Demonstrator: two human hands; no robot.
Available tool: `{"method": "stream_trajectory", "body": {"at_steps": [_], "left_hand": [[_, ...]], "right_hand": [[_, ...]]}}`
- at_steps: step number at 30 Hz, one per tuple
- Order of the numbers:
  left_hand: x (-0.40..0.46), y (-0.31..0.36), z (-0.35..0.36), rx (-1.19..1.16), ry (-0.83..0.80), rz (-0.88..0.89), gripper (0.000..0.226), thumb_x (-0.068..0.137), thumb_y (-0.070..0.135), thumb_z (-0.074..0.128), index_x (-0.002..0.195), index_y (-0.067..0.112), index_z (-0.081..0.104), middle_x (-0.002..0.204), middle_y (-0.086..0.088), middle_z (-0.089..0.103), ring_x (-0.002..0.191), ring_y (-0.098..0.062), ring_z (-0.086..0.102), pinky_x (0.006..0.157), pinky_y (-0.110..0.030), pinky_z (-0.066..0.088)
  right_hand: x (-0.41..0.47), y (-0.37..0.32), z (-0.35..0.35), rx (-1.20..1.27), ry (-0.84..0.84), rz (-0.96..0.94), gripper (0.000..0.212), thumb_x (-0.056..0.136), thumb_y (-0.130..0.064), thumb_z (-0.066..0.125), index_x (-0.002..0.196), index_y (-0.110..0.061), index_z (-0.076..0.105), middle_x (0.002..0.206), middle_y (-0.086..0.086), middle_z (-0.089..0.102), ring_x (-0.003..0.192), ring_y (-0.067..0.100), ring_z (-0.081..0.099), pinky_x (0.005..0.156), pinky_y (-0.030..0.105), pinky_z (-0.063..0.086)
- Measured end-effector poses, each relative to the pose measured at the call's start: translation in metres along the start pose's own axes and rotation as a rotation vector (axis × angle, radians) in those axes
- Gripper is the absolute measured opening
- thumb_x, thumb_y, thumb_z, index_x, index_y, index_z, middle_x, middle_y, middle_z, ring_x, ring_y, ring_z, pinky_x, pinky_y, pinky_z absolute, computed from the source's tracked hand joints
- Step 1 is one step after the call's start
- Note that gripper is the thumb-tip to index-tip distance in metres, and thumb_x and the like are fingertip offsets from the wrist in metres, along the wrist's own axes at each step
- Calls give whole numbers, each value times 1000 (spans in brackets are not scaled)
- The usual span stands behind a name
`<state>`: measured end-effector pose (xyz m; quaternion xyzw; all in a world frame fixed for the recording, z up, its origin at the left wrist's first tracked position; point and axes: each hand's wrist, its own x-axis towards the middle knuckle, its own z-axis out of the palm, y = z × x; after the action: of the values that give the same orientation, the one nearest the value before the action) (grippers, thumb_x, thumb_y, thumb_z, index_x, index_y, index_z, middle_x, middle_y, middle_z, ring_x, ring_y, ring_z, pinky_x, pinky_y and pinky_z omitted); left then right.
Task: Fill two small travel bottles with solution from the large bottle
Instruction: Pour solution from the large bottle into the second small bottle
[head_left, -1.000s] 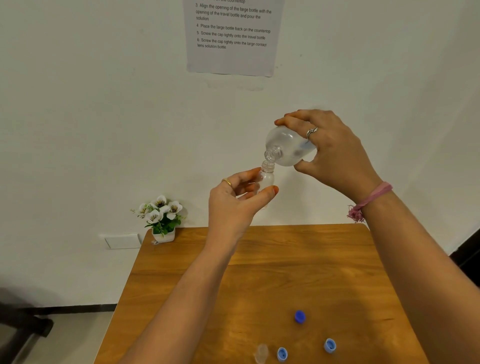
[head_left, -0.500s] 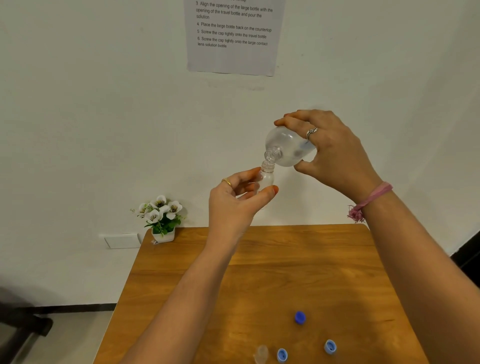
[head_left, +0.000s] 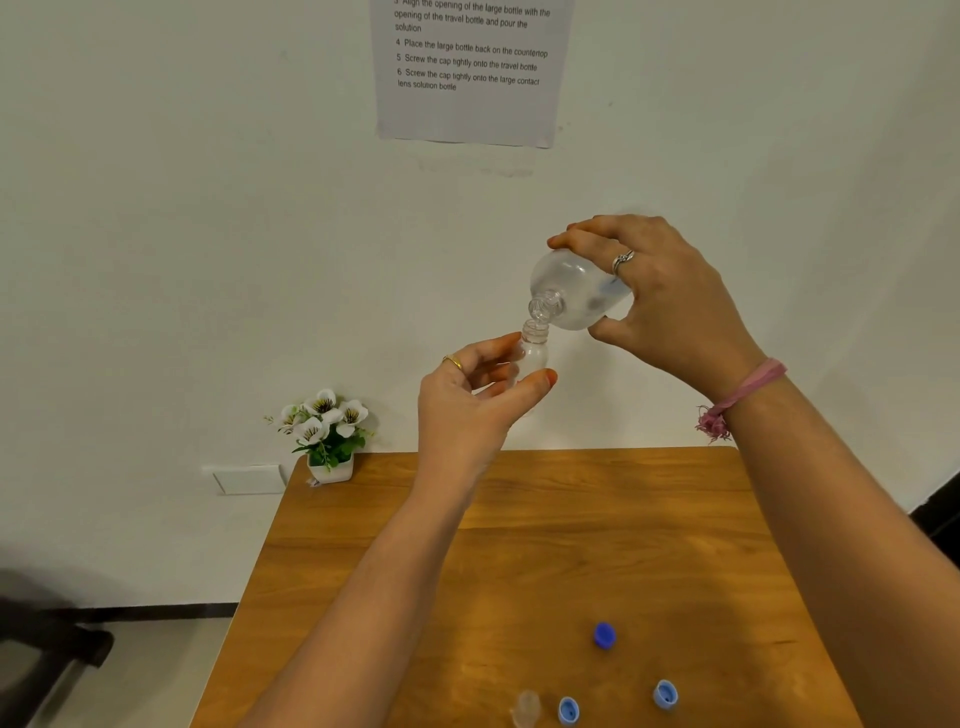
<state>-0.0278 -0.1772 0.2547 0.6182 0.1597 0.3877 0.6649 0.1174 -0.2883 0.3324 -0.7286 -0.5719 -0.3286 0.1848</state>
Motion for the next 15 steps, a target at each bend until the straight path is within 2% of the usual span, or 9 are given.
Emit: {"method": "stream_trajectory", "body": {"at_steps": [7,15], "left_hand": [[2,-1,-1,9,4,8,37,68,17,86,101,26,72,92,12,75,89,-6,67,72,-17,54],[4,-3,0,3,9,7,37,67,17,86,101,26,72,92,12,74,86,-2,66,73,-17,54]], "right_hand": [[2,1,1,9,9,-6,62,71,-11,77,129,-20,55,124,4,58,114,27,51,86,38,46],[4,0,2,8,11,-9,62,72,-11,76,129,-21,54,125,2,58,114,25,50,86,35,45]]}}
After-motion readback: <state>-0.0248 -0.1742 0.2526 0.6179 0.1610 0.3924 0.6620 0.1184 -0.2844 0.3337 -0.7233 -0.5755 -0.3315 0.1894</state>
